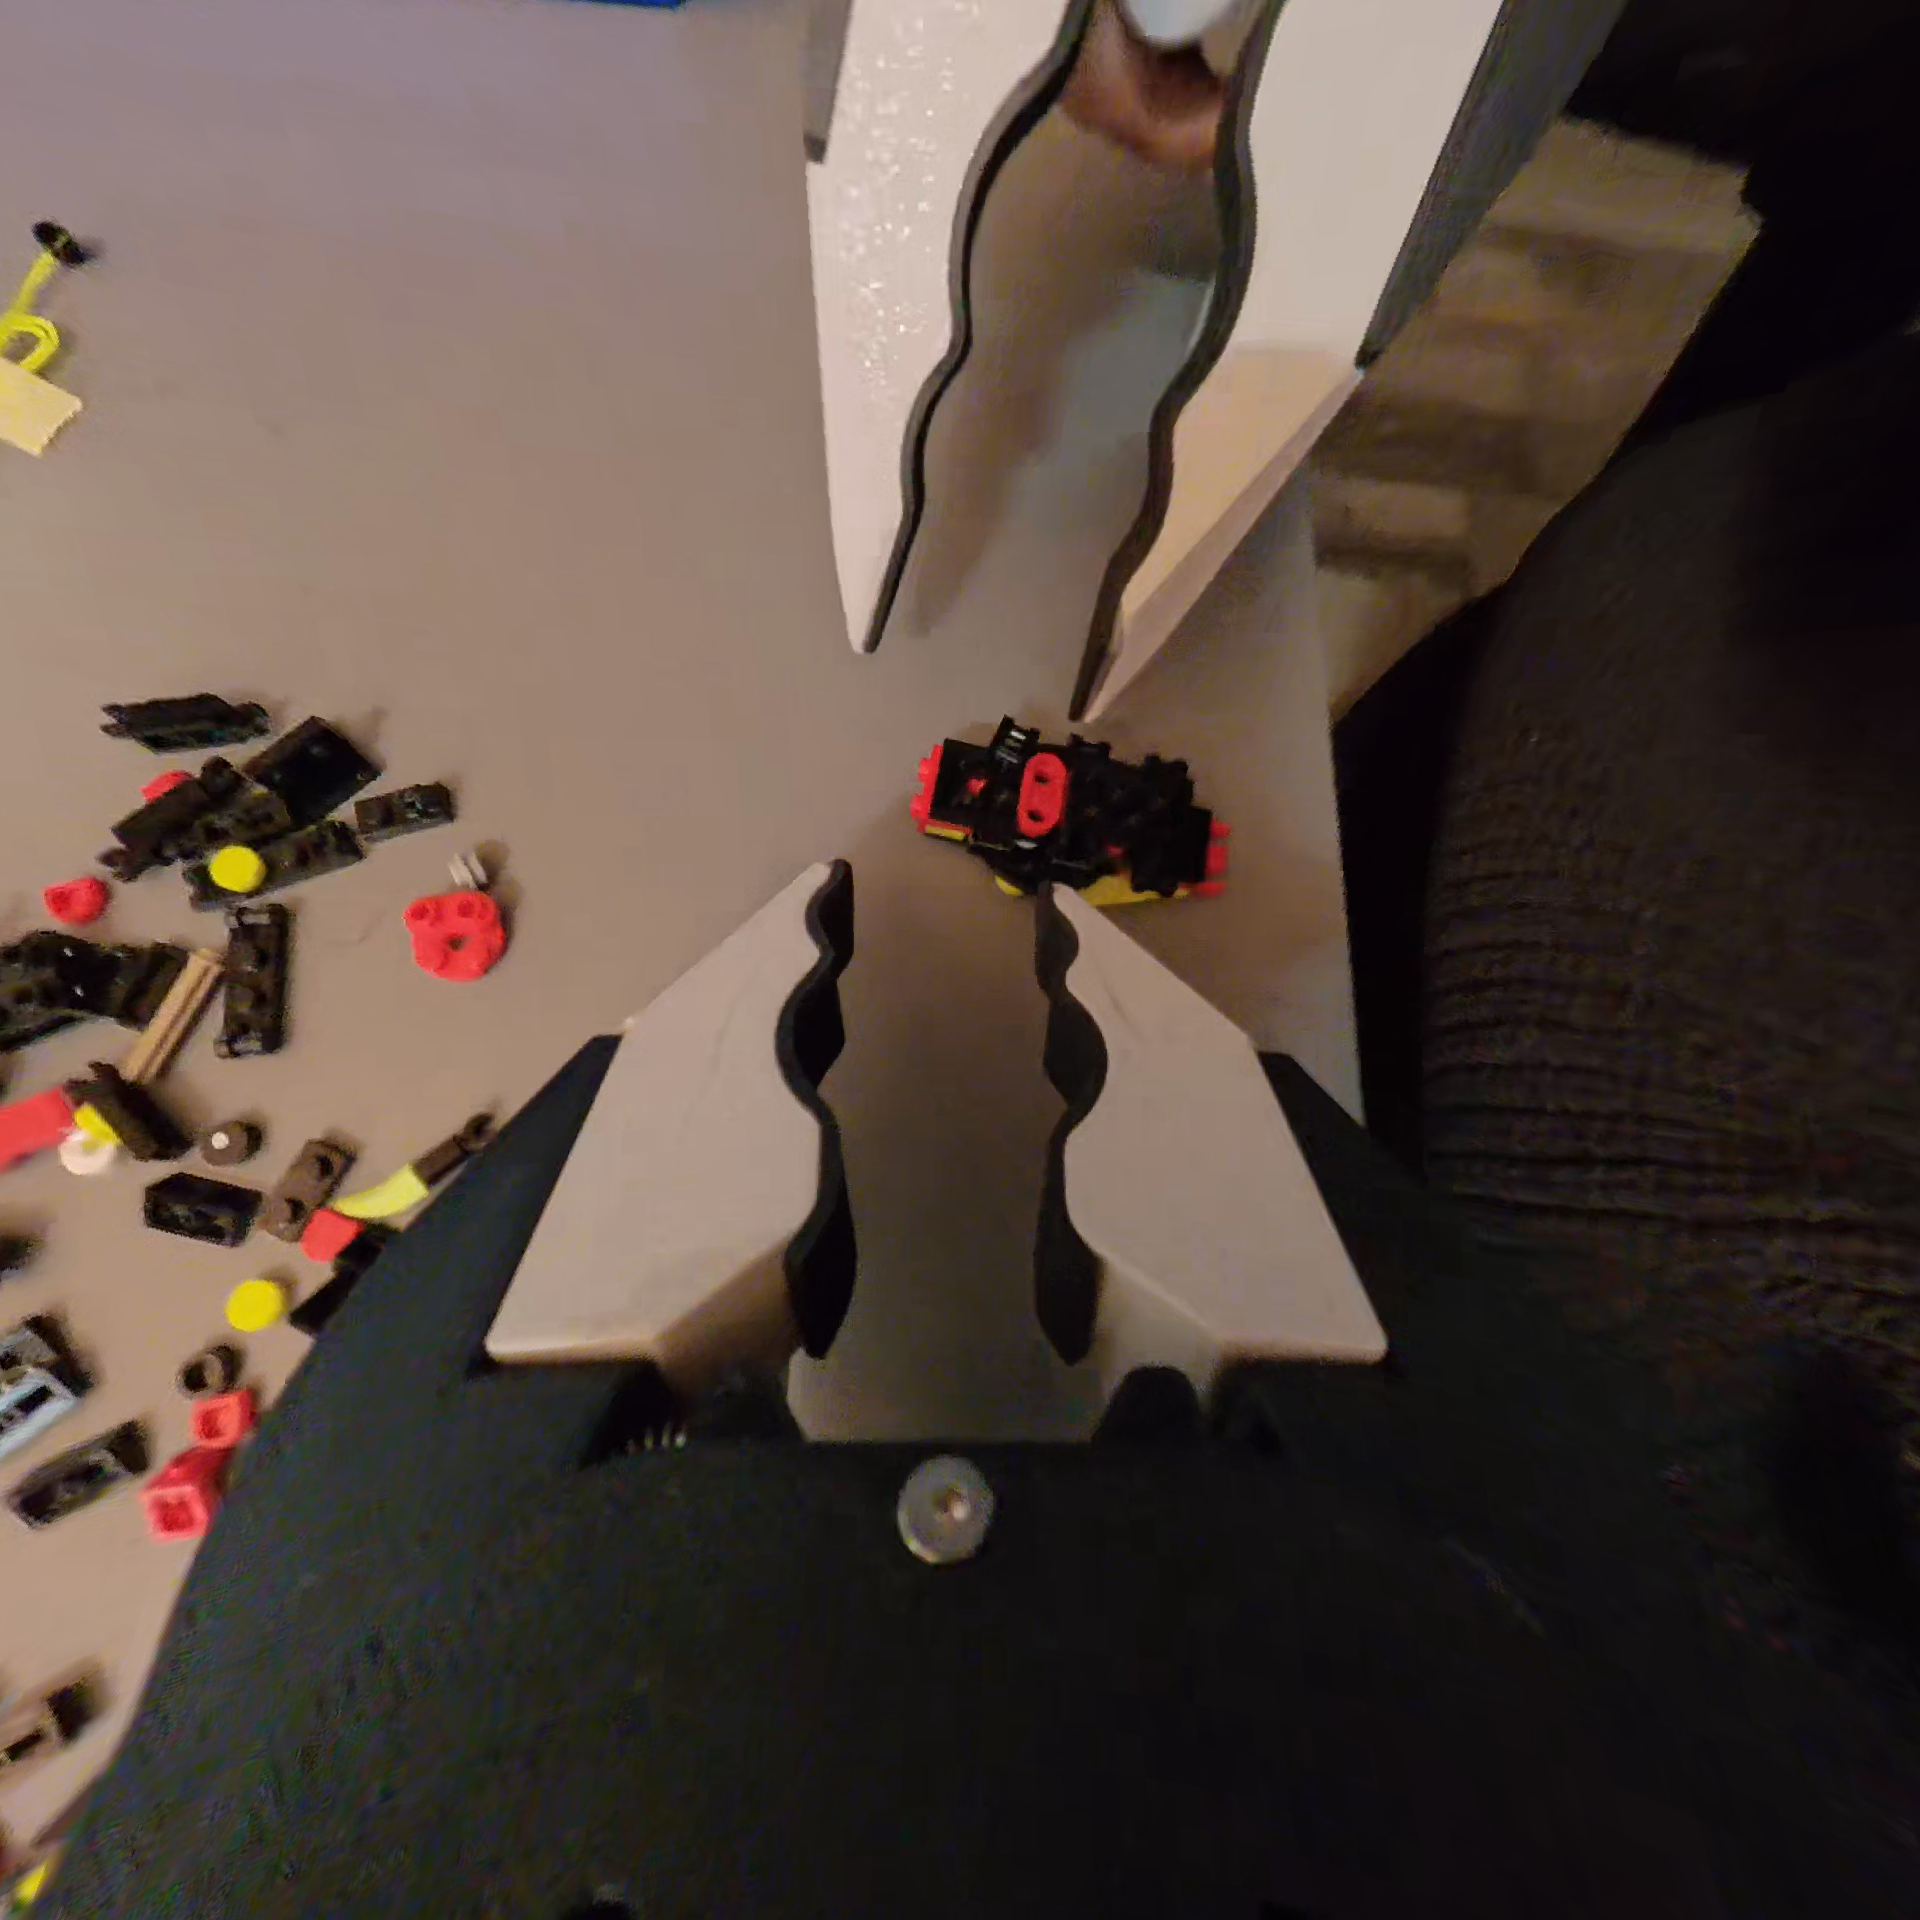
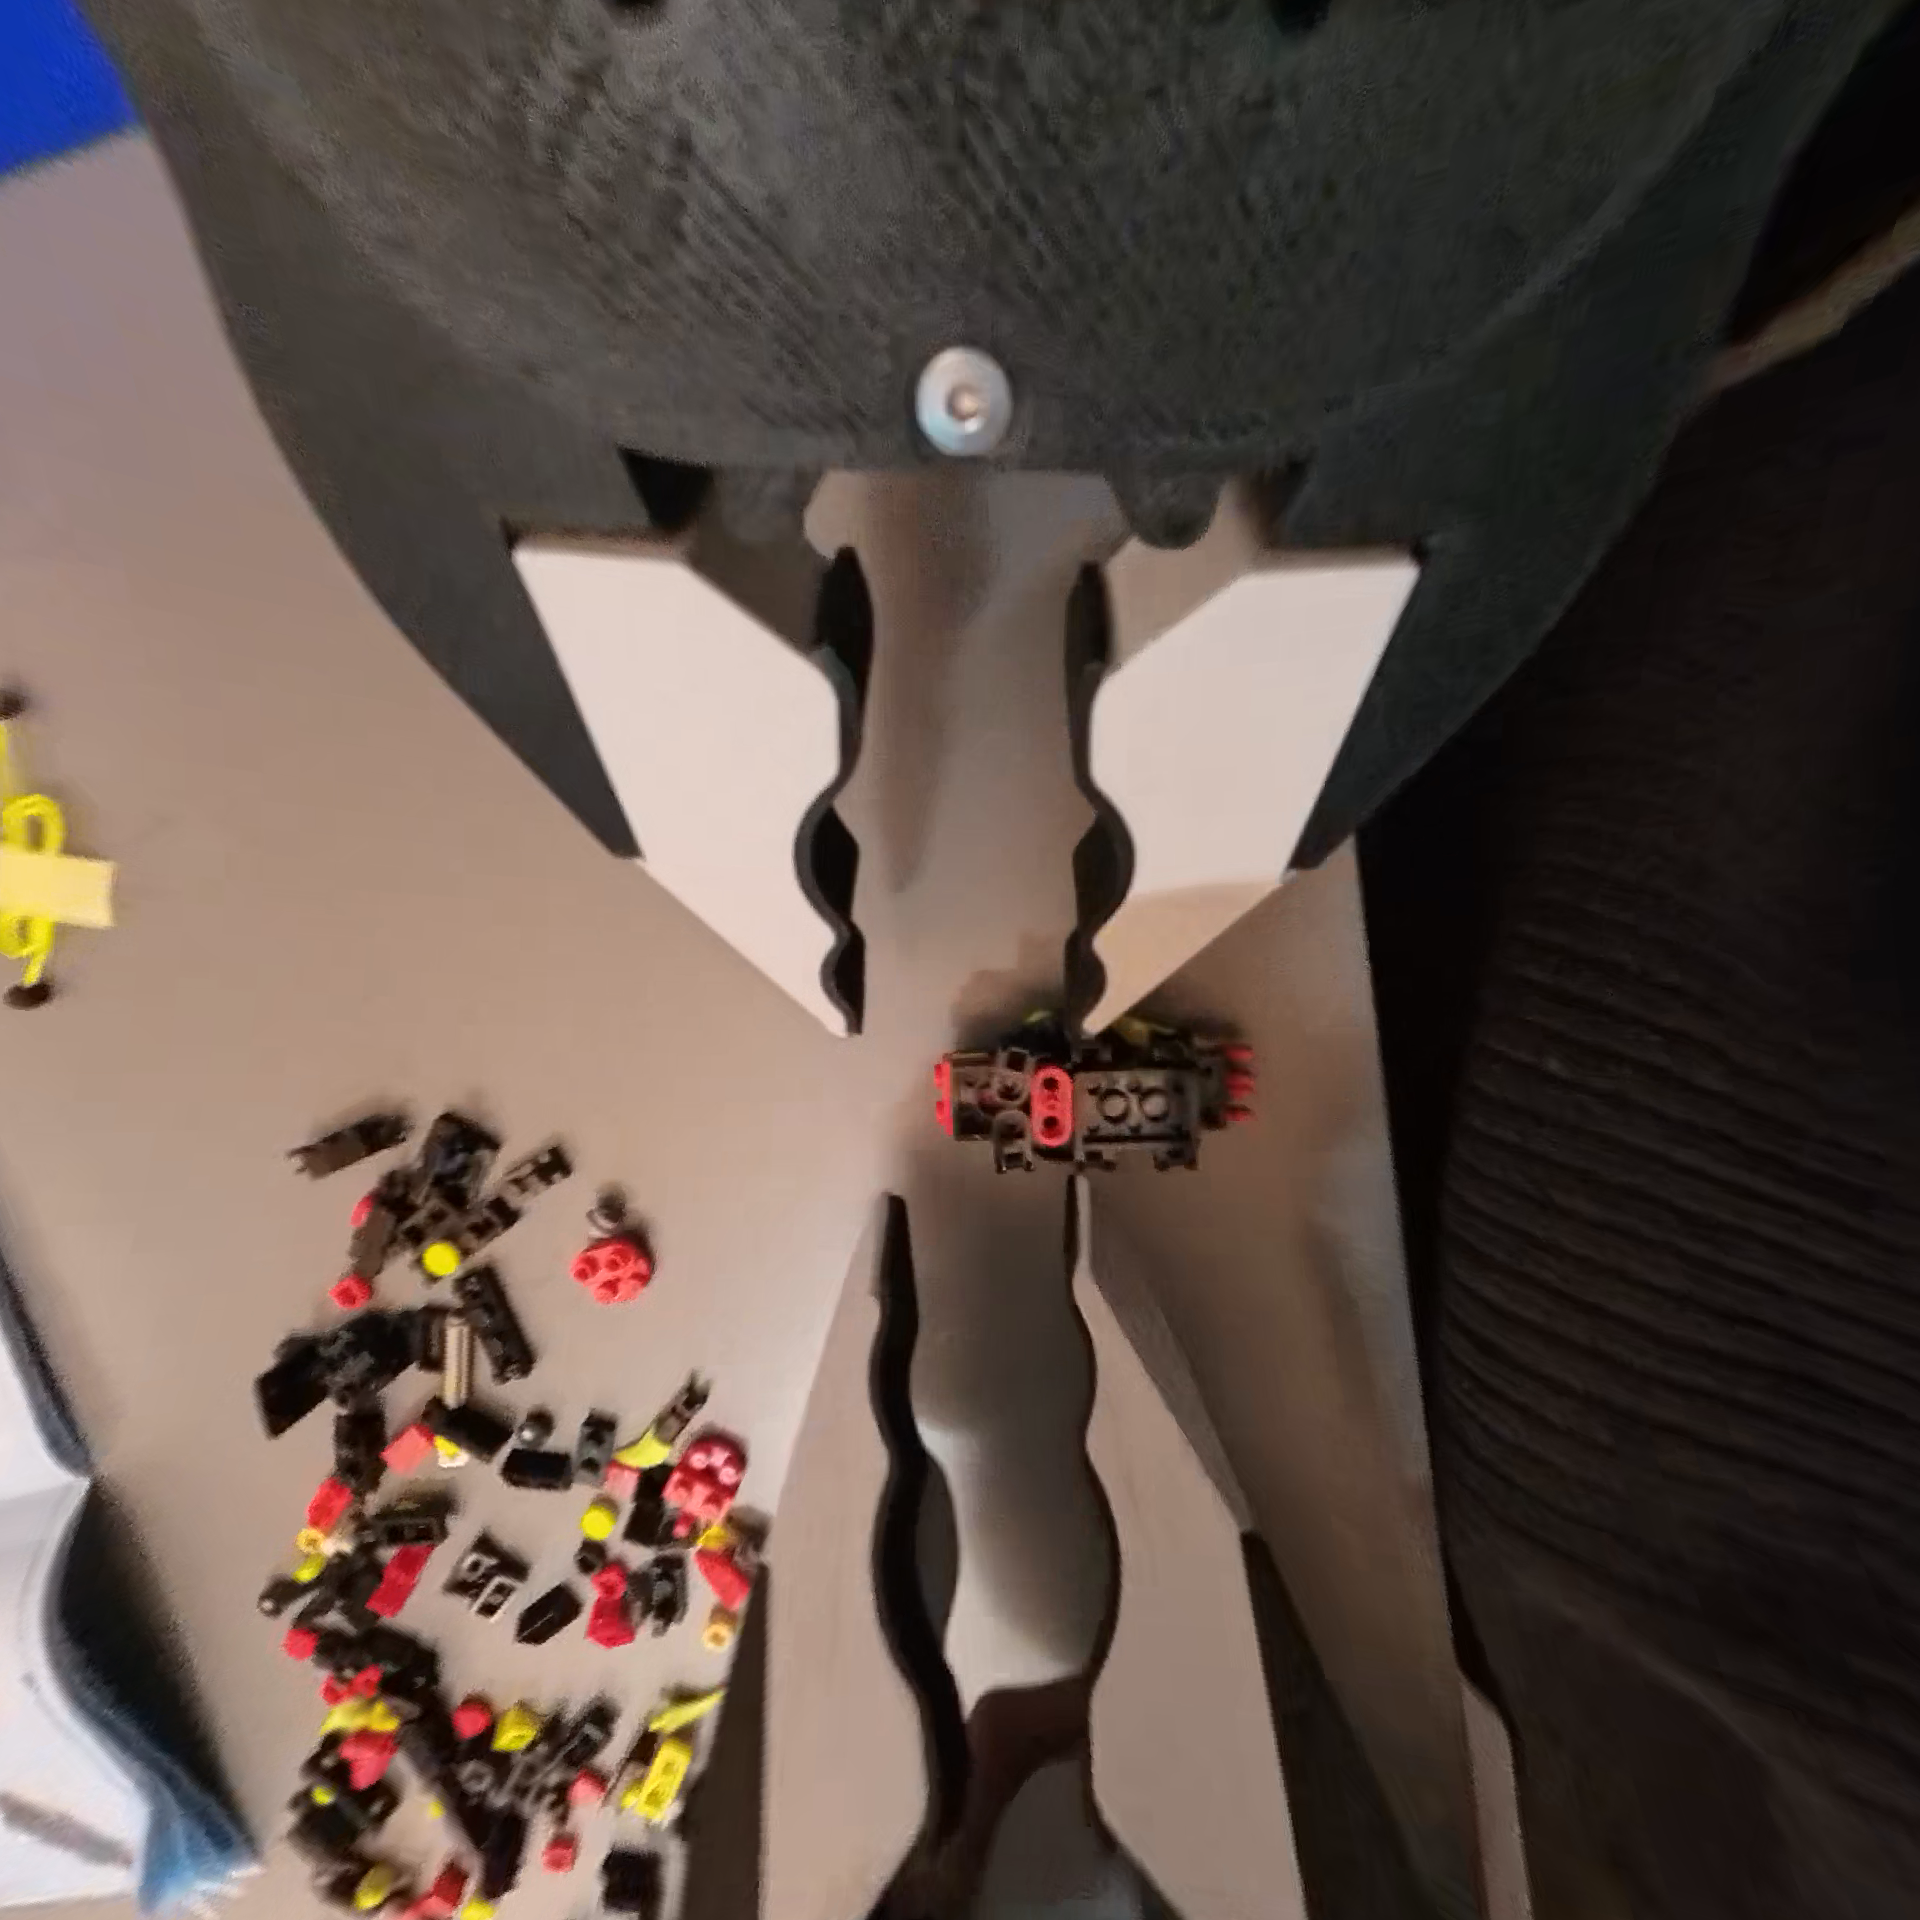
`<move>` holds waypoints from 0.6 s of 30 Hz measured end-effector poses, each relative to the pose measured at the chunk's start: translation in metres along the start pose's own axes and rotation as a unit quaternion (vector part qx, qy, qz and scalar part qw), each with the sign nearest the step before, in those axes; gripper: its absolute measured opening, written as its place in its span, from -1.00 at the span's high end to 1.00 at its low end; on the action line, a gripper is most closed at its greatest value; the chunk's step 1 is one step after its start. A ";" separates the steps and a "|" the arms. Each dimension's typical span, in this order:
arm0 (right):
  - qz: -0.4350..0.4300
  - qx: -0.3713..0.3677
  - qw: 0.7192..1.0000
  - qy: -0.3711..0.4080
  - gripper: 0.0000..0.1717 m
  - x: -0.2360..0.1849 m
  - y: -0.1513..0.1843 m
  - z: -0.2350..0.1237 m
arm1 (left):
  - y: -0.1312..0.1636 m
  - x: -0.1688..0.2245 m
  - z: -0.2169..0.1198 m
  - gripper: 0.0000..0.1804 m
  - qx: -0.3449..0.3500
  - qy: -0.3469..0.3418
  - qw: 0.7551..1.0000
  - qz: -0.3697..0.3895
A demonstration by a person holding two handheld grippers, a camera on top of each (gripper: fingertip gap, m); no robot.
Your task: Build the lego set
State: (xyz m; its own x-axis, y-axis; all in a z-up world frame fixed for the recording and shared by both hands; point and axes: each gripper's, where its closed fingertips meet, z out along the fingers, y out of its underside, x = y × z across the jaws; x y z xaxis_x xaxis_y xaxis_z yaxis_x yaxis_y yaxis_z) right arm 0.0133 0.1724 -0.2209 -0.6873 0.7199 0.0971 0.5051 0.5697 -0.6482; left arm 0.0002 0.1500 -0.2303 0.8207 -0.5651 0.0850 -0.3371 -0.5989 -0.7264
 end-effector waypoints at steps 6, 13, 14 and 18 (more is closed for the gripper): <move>-0.044 -0.054 0.997 -0.027 0.66 -0.002 0.001 0.006 | -0.001 0.001 0.007 0.65 -0.016 0.036 0.999 0.036; -0.025 -0.052 0.996 -0.066 0.71 -0.007 0.000 0.007 | 0.000 0.008 0.007 0.73 -0.017 0.076 0.996 0.049; -0.022 -0.051 0.996 -0.071 0.75 -0.008 0.000 0.007 | 0.000 0.009 0.007 0.74 -0.016 0.080 0.996 0.048; -0.029 -0.049 0.995 -0.085 0.89 -0.013 0.000 0.008 | 0.000 0.011 0.006 0.78 -0.014 0.088 0.995 0.047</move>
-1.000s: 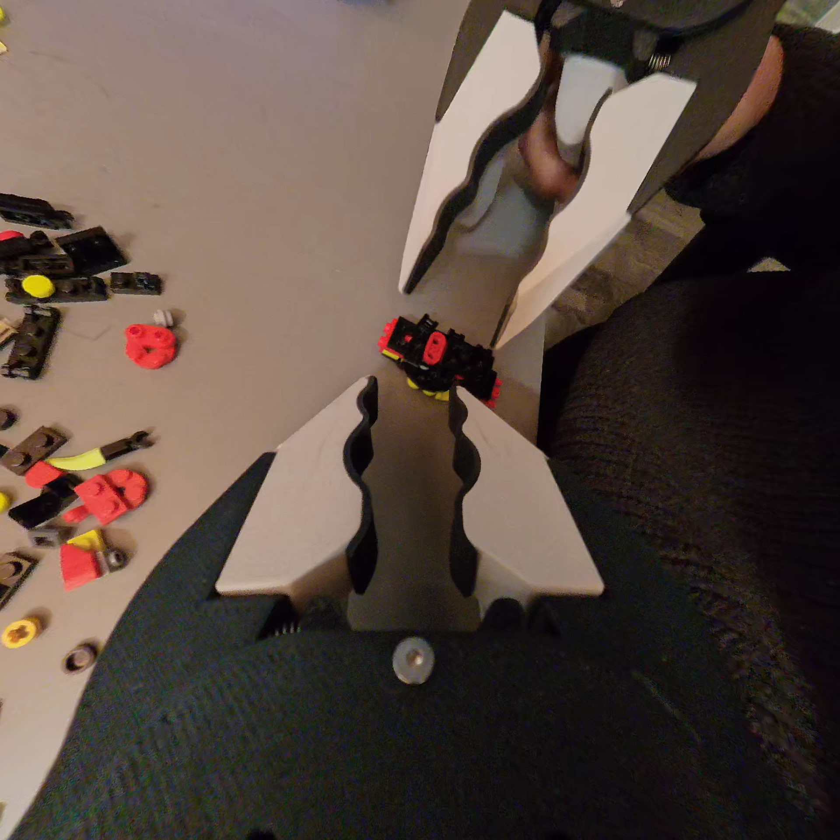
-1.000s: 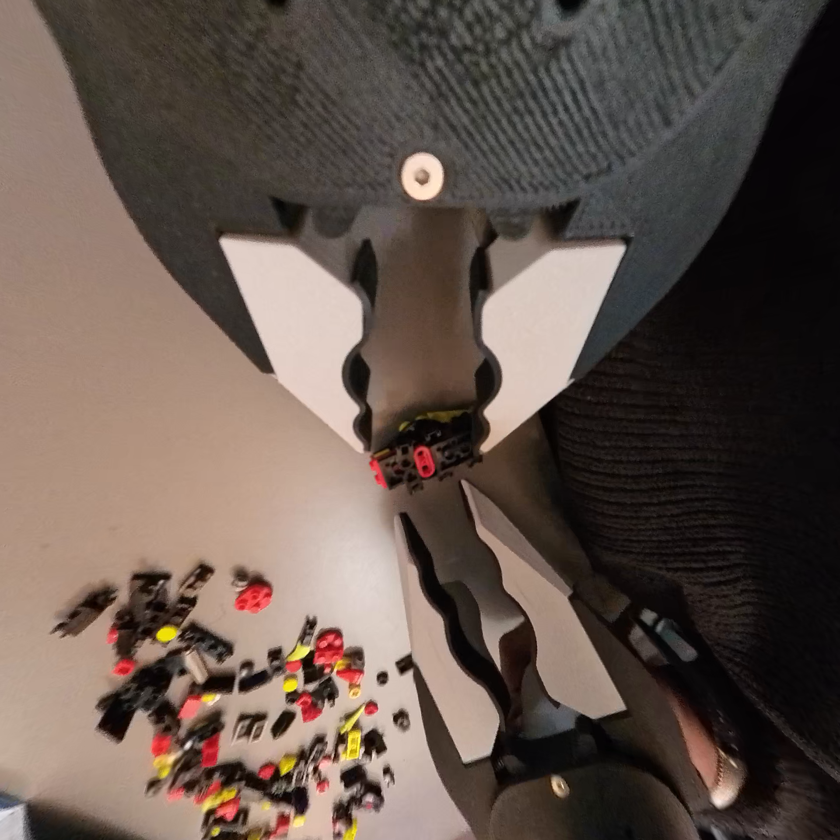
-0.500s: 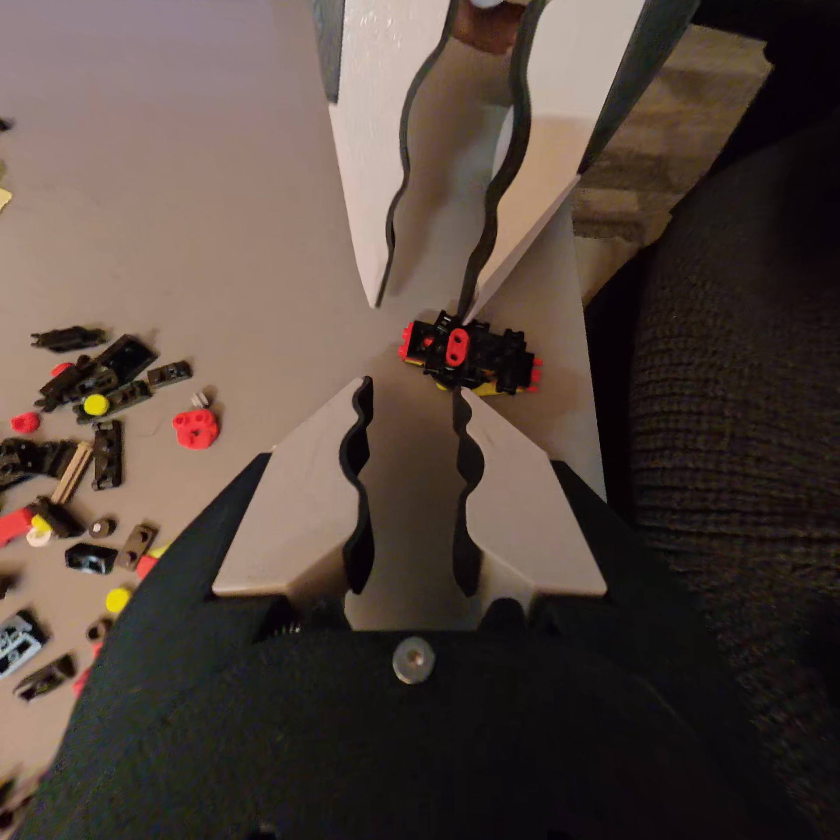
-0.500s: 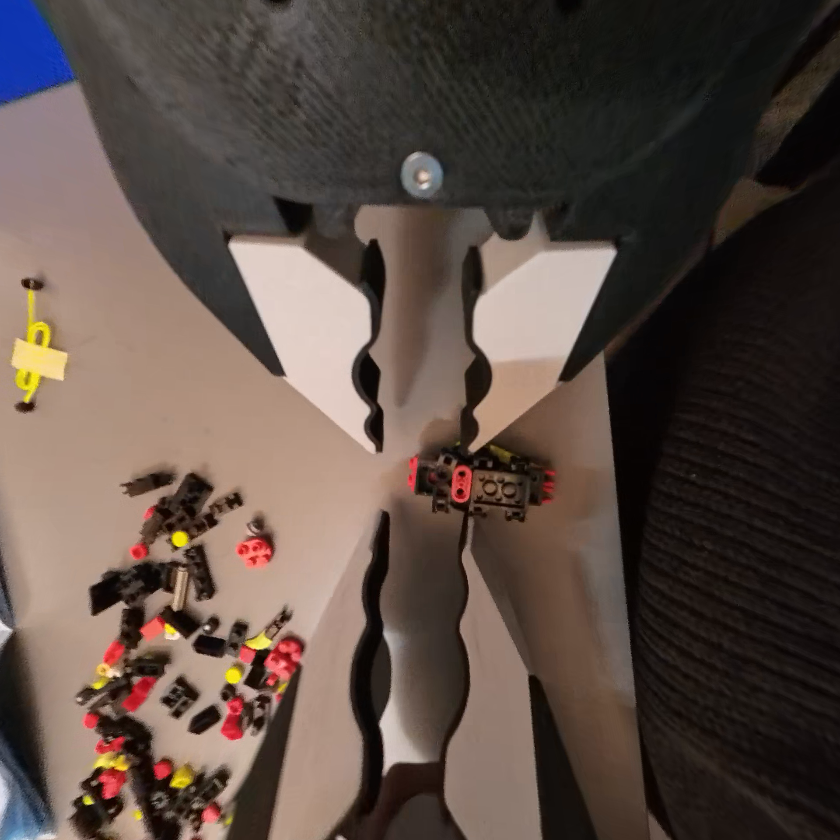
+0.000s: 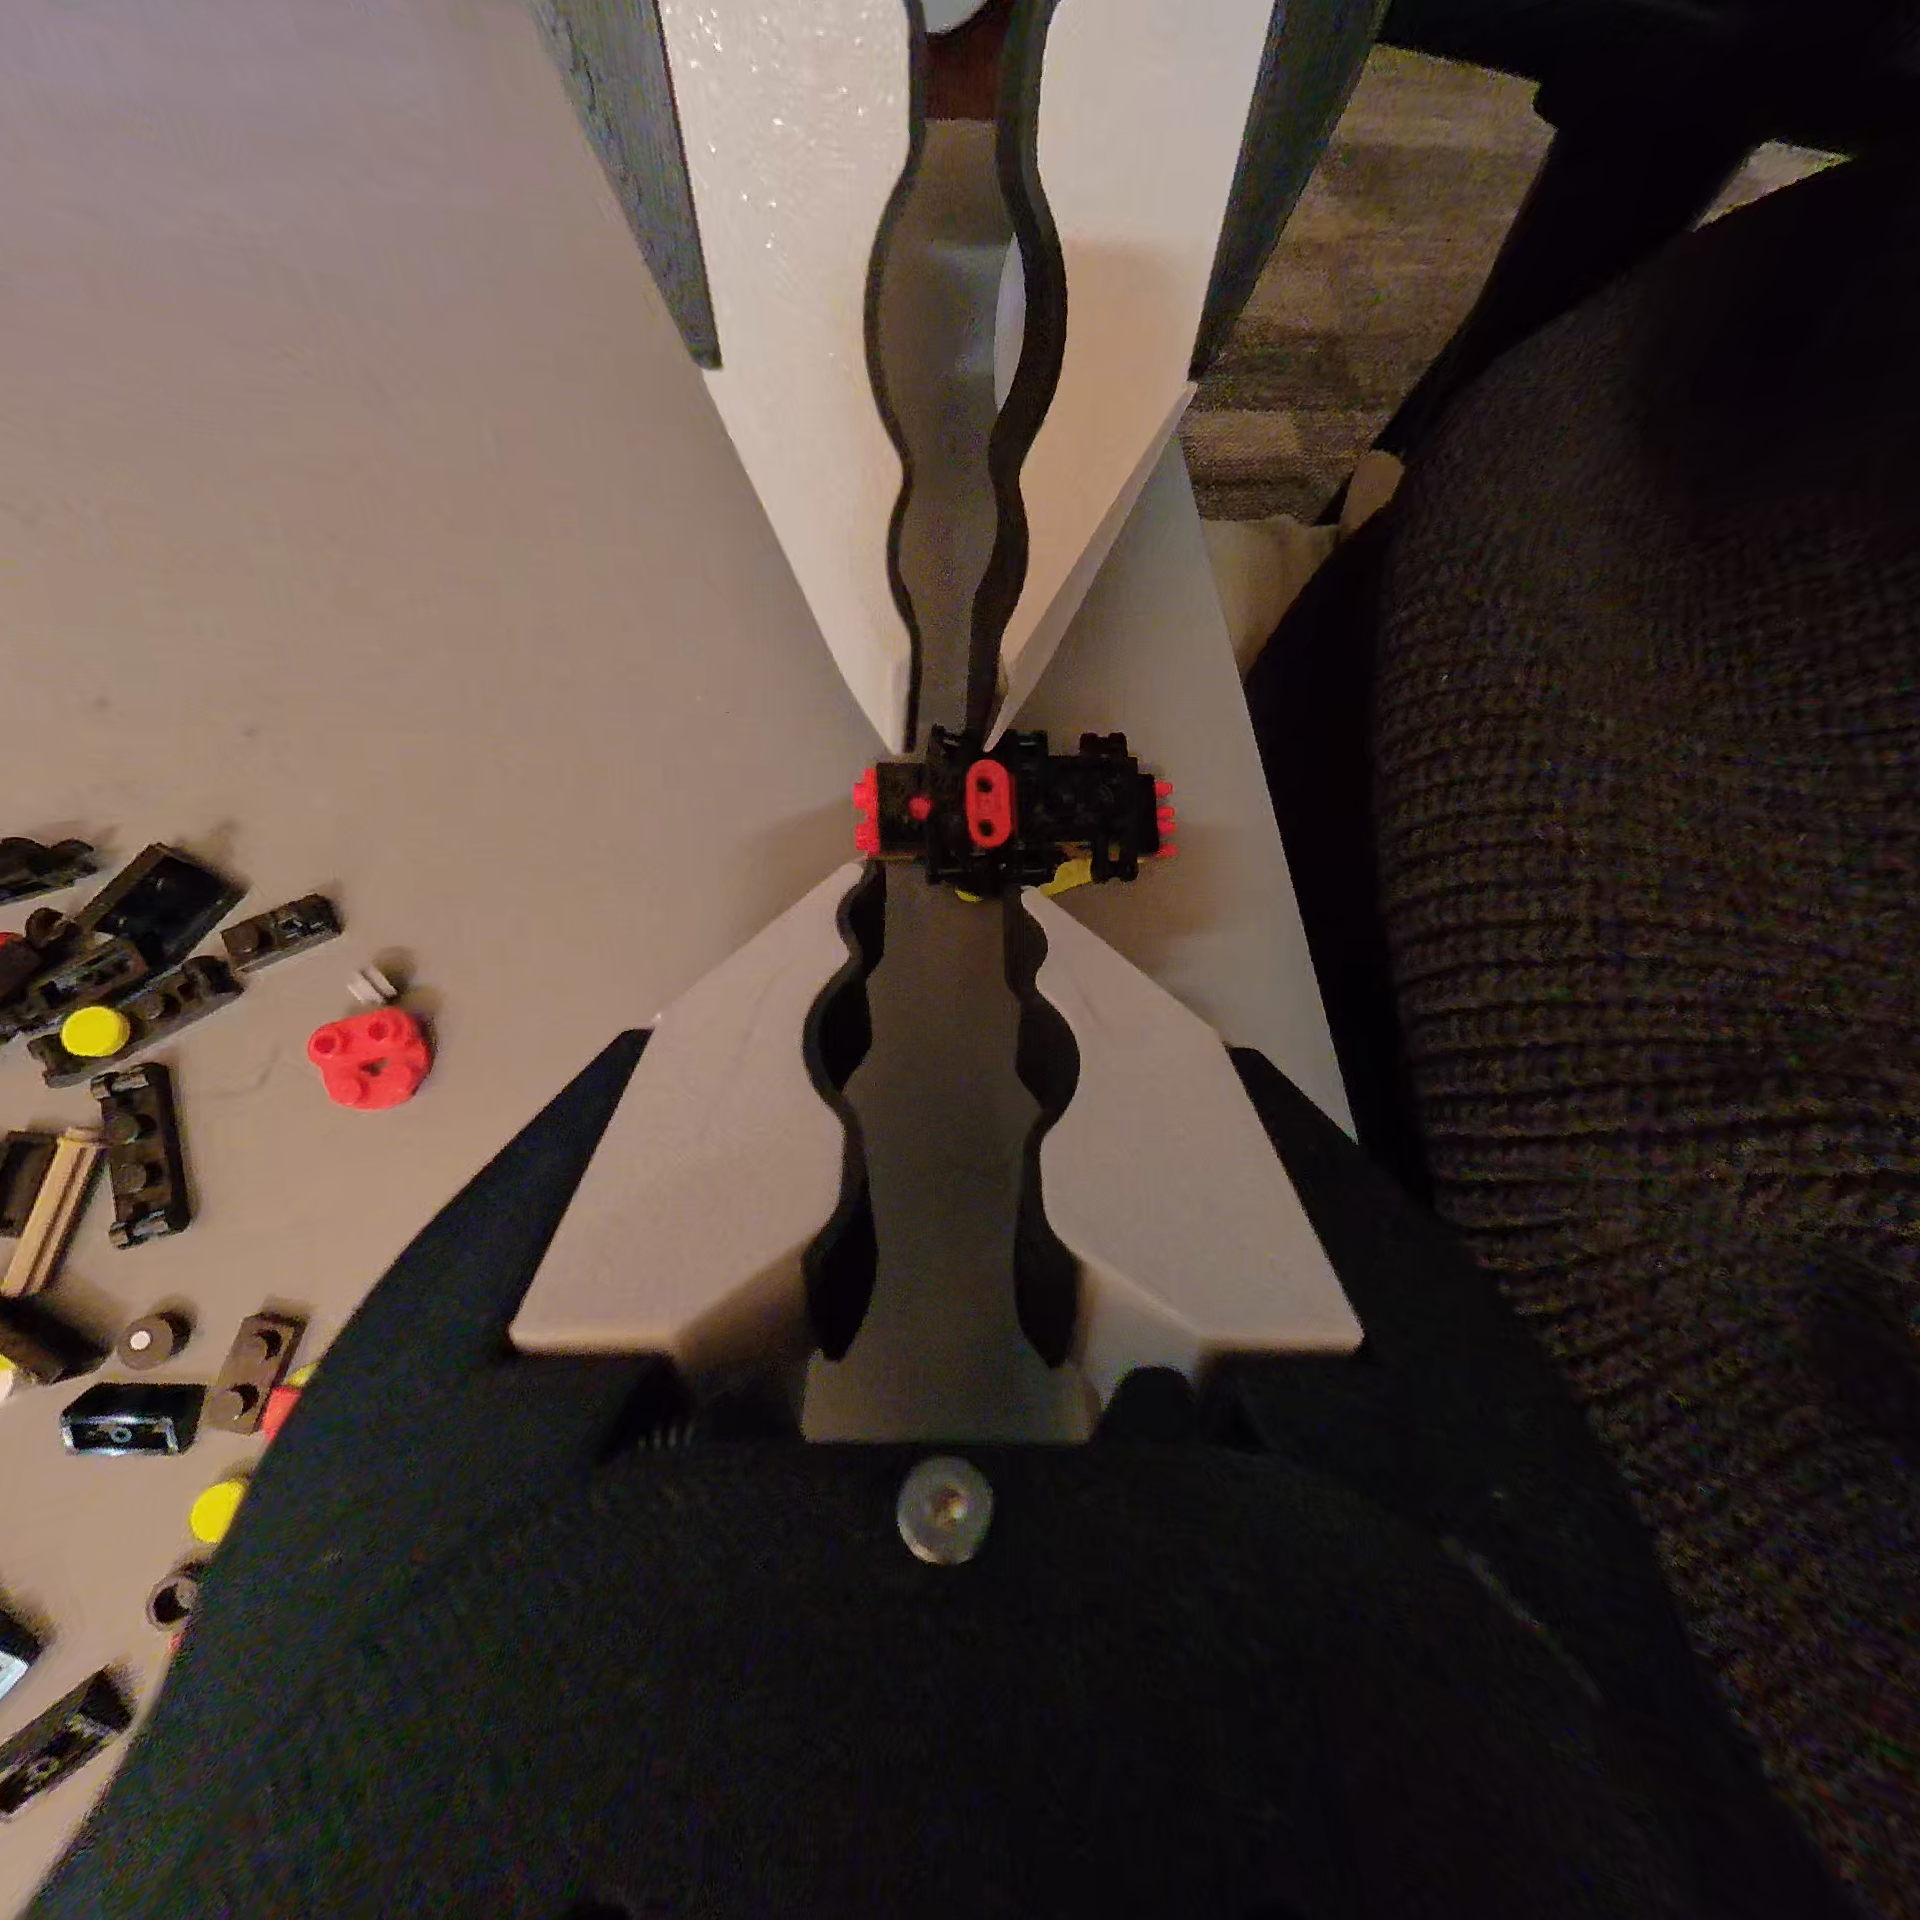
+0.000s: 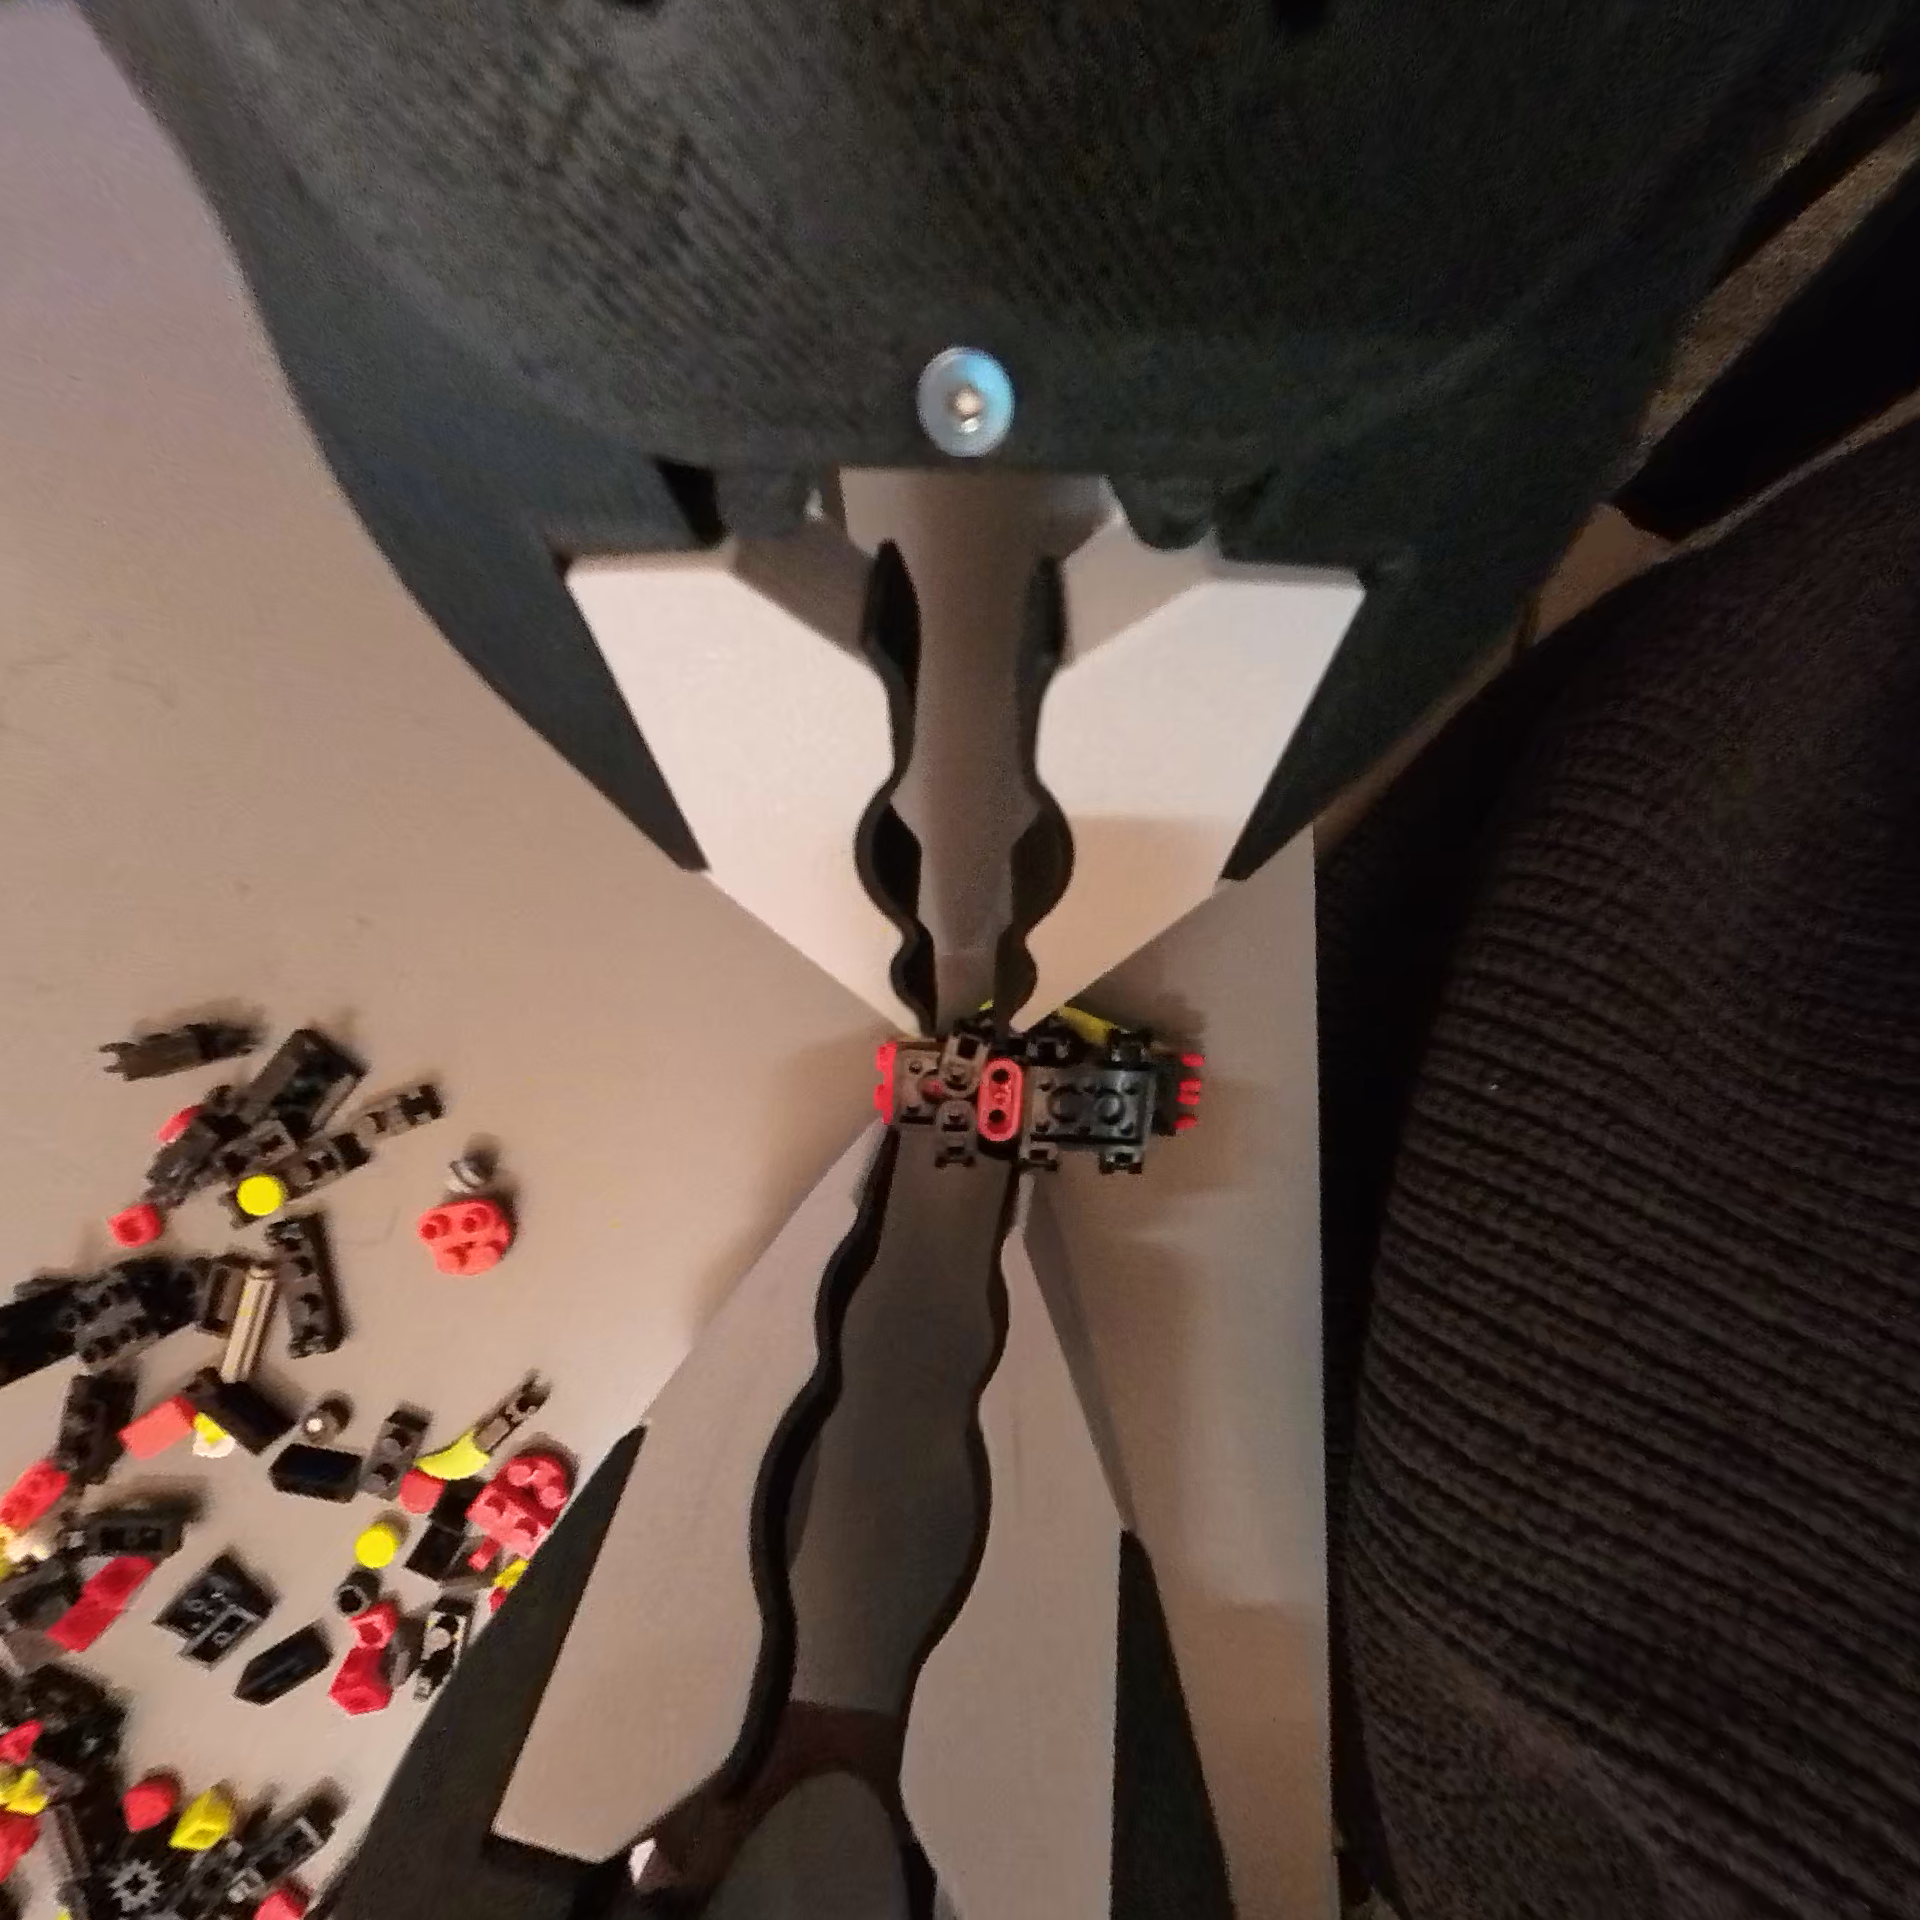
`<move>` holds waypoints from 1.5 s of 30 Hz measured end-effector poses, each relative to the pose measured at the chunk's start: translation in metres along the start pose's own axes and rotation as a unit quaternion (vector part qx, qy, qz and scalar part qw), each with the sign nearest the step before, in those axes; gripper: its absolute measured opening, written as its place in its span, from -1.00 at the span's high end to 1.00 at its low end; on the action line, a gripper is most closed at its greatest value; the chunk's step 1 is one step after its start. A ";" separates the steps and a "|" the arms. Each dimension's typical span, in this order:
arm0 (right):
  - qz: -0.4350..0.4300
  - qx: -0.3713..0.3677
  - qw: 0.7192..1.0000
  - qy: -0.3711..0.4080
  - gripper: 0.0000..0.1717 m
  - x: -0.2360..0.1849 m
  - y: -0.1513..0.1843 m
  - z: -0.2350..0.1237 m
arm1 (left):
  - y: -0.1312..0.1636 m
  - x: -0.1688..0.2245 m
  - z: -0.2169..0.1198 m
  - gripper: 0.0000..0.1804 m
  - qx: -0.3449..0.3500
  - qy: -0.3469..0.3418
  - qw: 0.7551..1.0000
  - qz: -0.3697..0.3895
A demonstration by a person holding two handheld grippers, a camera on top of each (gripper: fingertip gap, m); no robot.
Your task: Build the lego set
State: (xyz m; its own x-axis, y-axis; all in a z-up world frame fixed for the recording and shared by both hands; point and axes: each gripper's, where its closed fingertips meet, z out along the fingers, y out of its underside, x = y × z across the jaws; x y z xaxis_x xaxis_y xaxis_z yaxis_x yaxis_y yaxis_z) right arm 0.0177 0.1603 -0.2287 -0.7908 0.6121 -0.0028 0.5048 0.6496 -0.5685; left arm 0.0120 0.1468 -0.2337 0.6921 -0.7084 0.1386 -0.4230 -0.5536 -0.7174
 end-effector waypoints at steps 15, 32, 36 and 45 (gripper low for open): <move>0.021 0.002 1.000 -0.012 0.71 -0.002 0.003 -0.002 | -0.004 0.004 -0.001 0.84 0.012 0.011 1.000 -0.004; 0.027 -0.004 0.999 -0.028 0.77 -0.008 0.000 0.002 | -0.007 0.009 0.001 0.91 0.016 0.023 1.000 -0.011; 0.023 -0.011 0.999 -0.021 0.79 -0.008 0.001 0.001 | -0.007 0.008 0.001 0.91 0.016 0.019 1.000 -0.013; 0.023 -0.011 1.000 -0.017 0.83 -0.008 0.001 0.000 | -0.006 0.006 0.001 0.90 0.014 0.013 1.000 -0.012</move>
State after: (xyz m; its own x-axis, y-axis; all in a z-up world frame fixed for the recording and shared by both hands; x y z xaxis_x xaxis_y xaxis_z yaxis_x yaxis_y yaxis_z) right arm 0.0241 0.1563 -0.2295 -0.7778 0.6260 -0.0556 0.5478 0.6319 -0.5483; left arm 0.0194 0.1461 -0.2297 0.6861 -0.7065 0.1735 -0.3903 -0.5587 -0.7317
